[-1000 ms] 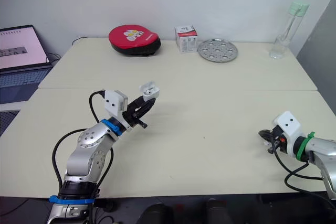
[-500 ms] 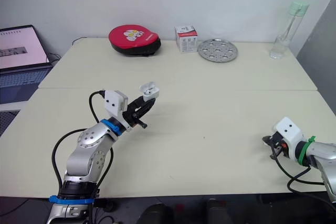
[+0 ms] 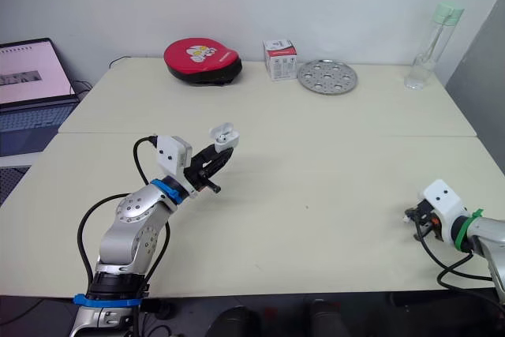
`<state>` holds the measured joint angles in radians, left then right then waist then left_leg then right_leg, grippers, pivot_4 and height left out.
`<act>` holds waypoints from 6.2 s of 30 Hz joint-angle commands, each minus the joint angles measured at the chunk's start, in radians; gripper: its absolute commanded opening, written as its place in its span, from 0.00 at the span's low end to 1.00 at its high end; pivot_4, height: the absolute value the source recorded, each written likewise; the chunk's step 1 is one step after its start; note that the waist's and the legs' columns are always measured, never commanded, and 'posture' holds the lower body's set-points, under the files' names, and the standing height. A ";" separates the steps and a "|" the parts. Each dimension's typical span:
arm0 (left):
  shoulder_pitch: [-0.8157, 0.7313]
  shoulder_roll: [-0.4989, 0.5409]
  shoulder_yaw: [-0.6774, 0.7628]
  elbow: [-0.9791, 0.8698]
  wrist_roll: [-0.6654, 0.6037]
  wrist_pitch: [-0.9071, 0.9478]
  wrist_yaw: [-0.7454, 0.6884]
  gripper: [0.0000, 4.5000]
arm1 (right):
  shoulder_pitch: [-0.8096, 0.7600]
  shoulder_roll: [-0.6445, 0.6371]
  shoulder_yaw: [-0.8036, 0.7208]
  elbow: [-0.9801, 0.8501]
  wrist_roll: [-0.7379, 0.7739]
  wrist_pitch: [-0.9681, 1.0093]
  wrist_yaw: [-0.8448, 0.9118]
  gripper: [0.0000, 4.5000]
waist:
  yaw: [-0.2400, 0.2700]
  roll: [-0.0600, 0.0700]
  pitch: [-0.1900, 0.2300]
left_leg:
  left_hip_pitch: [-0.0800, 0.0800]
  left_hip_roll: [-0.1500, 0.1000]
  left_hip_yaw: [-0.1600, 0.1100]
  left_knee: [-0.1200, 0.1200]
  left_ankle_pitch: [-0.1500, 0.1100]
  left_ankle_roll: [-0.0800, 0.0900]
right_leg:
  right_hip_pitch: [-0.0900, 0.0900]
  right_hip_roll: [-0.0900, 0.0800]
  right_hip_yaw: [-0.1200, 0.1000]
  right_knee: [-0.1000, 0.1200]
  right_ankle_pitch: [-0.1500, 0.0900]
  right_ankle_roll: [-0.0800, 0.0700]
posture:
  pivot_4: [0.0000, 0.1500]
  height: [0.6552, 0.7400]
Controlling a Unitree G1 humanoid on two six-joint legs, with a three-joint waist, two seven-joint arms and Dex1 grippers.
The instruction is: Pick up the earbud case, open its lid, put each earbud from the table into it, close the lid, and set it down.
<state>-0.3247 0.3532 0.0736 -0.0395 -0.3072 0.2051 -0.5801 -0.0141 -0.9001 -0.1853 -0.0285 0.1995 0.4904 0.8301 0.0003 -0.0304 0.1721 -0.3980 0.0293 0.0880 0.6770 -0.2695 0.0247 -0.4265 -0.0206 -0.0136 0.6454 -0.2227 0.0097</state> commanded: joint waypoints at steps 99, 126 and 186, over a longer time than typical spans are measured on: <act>0.080 -0.021 -0.030 -0.132 0.012 0.045 0.046 0.17 | -0.457 -0.097 0.239 -0.055 0.211 1.020 -0.136 0.99 | 0.000 -0.001 -0.001 | -0.001 0.000 -0.001 0.002 0.000 0.000 | 0.000 -0.001 0.000 0.000 0.000 0.000 | 1.00 1.00; 0.080 -0.007 -0.024 -0.128 0.006 0.050 0.039 0.17 | -0.465 -0.066 0.215 -0.064 0.262 1.074 -0.138 0.09 | -0.001 -0.004 -0.003 | -0.001 0.000 -0.002 0.001 0.000 0.000 | 0.001 0.000 -0.001 0.000 0.000 0.000 | 1.00 1.00; -0.308 -0.133 -0.117 0.071 -0.102 0.032 -0.236 0.17 | -0.515 0.596 0.179 -0.296 0.201 0.017 -0.328 0.09 | -0.003 -0.003 -0.002 | -0.003 0.000 -0.001 0.001 0.000 0.000 | -0.004 0.000 0.000 0.002 0.004 -0.004 | 1.00 1.00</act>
<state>-0.6185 0.2215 -0.0612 0.0846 -0.3920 0.2542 -0.8191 -0.5319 -0.2957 -0.0021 -0.3026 0.3859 0.4990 0.4964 -0.0025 -0.0333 0.1704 -0.4013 0.0290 0.0874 0.6781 -0.2694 0.0248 -0.4301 -0.0204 -0.0140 0.6471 -0.2191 0.0054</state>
